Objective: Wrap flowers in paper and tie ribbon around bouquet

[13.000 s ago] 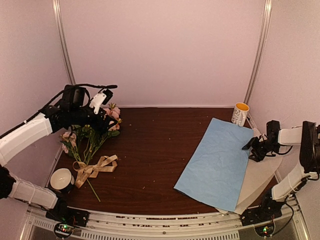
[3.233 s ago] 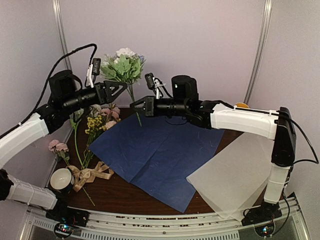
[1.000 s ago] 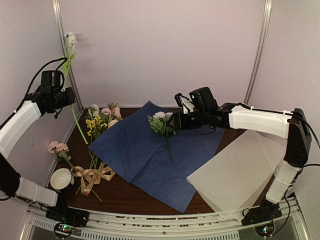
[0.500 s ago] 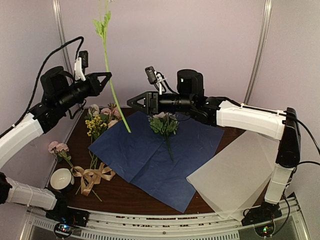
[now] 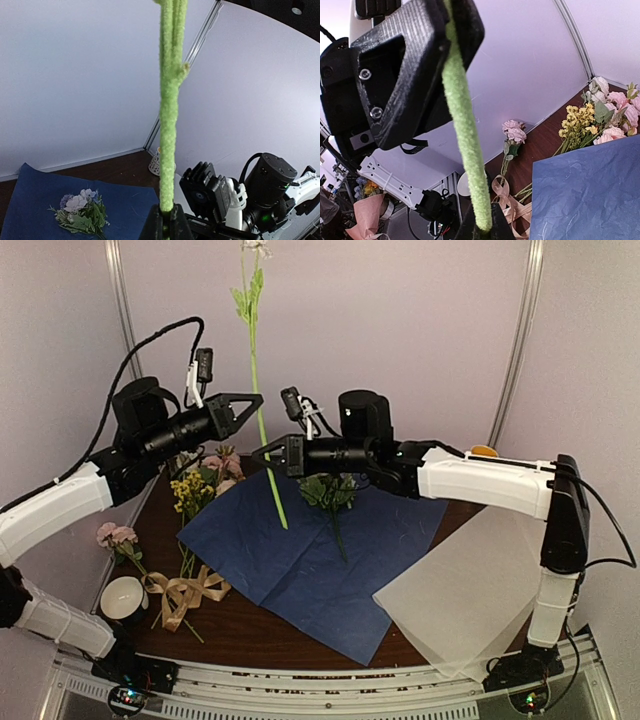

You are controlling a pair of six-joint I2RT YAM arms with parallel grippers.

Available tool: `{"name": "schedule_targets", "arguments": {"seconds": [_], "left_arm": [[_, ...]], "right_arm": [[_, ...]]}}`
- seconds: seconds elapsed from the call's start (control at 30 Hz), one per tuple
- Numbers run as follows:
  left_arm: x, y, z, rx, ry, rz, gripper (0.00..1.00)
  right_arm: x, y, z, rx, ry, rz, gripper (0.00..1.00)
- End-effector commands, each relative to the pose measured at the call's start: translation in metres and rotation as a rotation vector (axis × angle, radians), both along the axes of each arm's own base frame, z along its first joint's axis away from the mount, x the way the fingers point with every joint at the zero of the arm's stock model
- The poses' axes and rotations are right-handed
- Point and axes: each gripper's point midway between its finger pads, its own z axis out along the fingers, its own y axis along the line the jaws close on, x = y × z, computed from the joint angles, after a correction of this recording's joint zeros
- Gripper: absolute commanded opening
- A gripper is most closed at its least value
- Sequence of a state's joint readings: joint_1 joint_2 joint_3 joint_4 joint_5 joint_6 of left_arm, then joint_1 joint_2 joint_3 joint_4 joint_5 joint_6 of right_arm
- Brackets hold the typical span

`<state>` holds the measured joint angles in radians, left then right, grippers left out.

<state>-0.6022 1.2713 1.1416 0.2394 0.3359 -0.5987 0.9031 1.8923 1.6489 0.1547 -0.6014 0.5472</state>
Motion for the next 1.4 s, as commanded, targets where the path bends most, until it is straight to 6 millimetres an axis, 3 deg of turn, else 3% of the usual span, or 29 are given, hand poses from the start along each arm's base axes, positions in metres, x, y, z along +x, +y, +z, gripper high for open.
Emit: {"name": "schedule_targets", "arguments": {"seconds": [0.0,0.03,0.07,0.17,0.27,0.37,0.43,0.53,0.7,0.8,0.93,1.1,1.23,1.37], "left_arm": [[0.002,0.004,0.013,-0.010,0.004,0.025,0.22],[0.013,0.012,0.000,0.035,0.061,0.088,0.42],[0.027,0.025,-0.012,0.078,0.123,0.169,0.54],[0.060,0.084,-0.068,0.188,0.359,0.401,0.65],[0.070,0.162,-0.136,0.238,0.626,0.616,0.71],[0.057,0.238,-0.195,0.312,0.812,0.838,0.79],[0.043,0.275,-0.227,0.349,0.905,0.935,0.85],[0.026,0.317,-0.258,0.376,1.010,1.033,0.95],[0.008,0.370,-0.294,0.394,1.140,1.148,0.98],[0.001,0.385,-0.316,0.377,1.230,1.162,0.98],[-0.007,0.390,-0.345,0.380,1.319,1.162,0.98],[-0.011,0.393,-0.371,0.386,1.377,1.154,0.98],[-0.008,0.399,-0.385,0.388,1.408,1.153,0.97],[0.000,0.402,-0.388,0.384,1.401,1.143,0.78]], "right_arm": [[0.027,-0.014,-0.001,-0.031,0.028,-0.147,0.00],[0.033,-0.018,-0.008,-0.056,0.042,-0.173,0.00],[0.037,-0.024,-0.017,-0.080,0.059,-0.193,0.00],[0.049,-0.048,-0.063,-0.215,0.098,-0.275,0.00],[0.053,-0.076,-0.119,-0.429,0.101,-0.354,0.00],[0.053,-0.104,-0.170,-0.623,0.114,-0.406,0.00],[0.051,-0.116,-0.198,-0.721,0.128,-0.415,0.00],[0.049,-0.128,-0.230,-0.848,0.159,-0.415,0.00],[0.052,-0.137,-0.266,-0.970,0.224,-0.432,0.00],[0.053,-0.141,-0.278,-1.007,0.248,-0.448,0.00],[0.053,-0.143,-0.288,-1.024,0.269,-0.462,0.03],[0.053,-0.142,-0.292,-1.025,0.289,-0.464,0.23],[0.053,-0.143,-0.290,-1.024,0.290,-0.471,0.32],[0.052,-0.140,-0.281,-1.002,0.286,-0.457,0.34]]}}
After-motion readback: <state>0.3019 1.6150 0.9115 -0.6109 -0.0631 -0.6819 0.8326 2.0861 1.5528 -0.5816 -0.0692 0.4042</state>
